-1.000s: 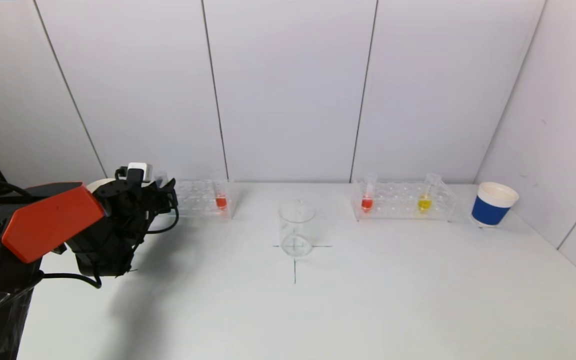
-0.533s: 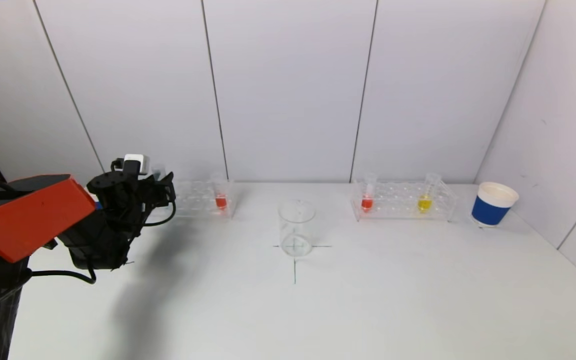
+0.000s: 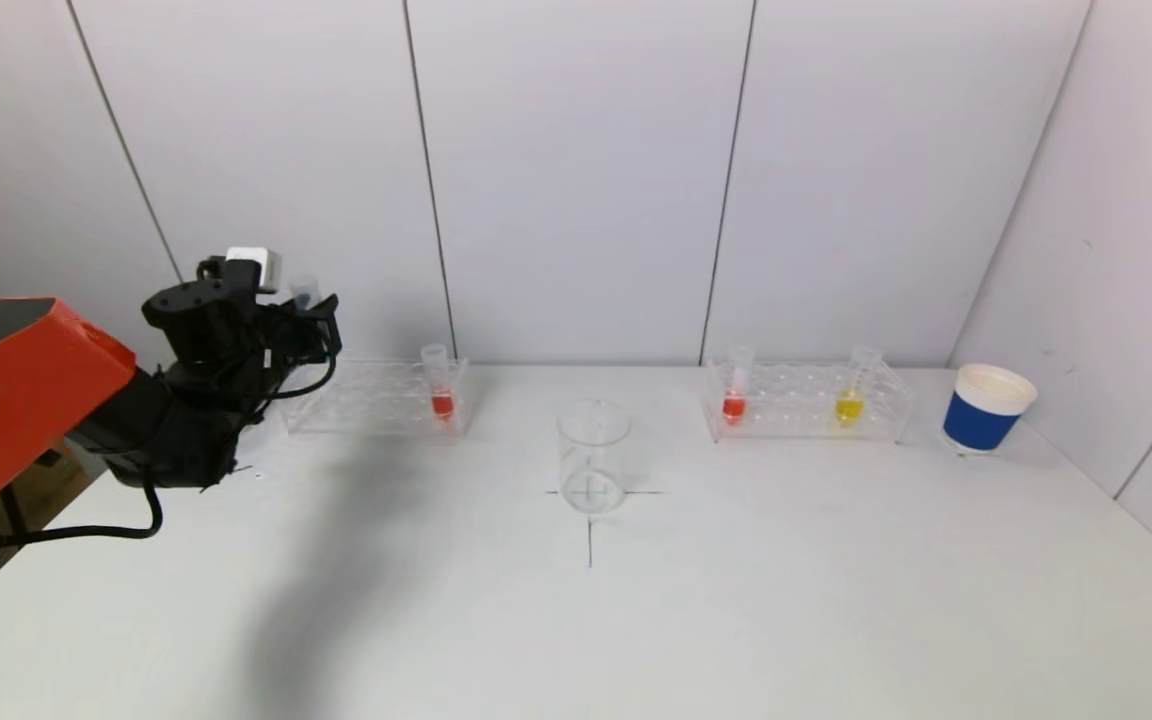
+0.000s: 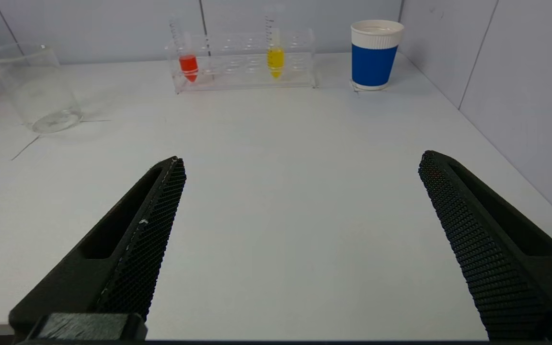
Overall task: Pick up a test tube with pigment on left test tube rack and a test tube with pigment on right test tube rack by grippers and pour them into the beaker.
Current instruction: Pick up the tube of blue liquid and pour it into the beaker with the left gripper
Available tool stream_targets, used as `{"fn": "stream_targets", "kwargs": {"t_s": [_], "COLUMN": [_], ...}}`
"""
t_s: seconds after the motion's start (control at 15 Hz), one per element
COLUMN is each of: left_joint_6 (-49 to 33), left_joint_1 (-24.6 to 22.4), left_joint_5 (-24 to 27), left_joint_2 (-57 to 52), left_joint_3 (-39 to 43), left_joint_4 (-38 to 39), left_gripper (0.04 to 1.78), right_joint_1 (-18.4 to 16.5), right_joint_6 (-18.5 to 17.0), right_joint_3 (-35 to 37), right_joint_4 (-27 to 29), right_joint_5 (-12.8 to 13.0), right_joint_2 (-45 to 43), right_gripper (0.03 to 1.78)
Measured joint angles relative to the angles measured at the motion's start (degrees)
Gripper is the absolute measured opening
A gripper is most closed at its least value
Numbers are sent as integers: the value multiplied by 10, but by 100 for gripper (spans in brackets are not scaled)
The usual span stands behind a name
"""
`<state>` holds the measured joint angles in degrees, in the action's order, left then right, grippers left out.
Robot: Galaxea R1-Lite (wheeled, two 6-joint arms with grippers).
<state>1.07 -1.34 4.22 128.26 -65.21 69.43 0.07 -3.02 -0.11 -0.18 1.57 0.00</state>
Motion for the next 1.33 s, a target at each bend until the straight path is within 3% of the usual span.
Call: {"fn": "stream_targets", "kwargs": {"t_s": [0.4,0.87,1.33], "left_joint_6": [0,1,58], "left_joint_1": [17,90,152], "left_joint_5": [1,16,100], "left_joint_2": [-79,-101,-54], "left_joint_3": [-109,-264,-352], "left_joint_4": [-181,-379,-419], "left_gripper": [47,47,47], "right_joint_1": [0,0,0], "right_joint_6": [0,0,0], "right_joint_3": [0,0,0], "right_joint_4": [0,0,0], "right_joint_5": [0,0,0], "right_joint_2": [0,0,0], "right_gripper": [177,177,177]}}
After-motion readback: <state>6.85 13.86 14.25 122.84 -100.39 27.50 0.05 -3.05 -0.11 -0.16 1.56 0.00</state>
